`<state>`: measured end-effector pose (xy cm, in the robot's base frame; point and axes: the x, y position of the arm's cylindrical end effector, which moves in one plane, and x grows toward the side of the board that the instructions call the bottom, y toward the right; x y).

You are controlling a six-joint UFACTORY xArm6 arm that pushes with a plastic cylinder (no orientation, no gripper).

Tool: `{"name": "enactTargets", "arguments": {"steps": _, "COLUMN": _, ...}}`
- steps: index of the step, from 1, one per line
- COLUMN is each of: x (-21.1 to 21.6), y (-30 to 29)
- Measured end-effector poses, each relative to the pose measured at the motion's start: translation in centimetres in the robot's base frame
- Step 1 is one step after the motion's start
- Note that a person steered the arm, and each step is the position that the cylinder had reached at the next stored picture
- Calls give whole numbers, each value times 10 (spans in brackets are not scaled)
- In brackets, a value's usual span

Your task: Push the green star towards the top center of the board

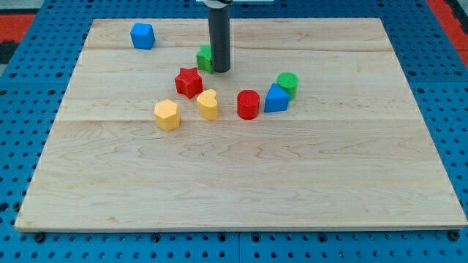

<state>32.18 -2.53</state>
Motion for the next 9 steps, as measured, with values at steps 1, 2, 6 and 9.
{"name": "enactTargets", "arguments": {"steps": 1, "x": 23, "y": -25}}
{"name": "enactTargets", "arguments": {"steps": 2, "x": 37, "y": -59}}
{"name": "enactTargets", "arguments": {"steps": 6, "x": 7, "y": -3}}
{"name": "enactTargets", "arguments": {"steps": 9, "x": -46, "y": -9}}
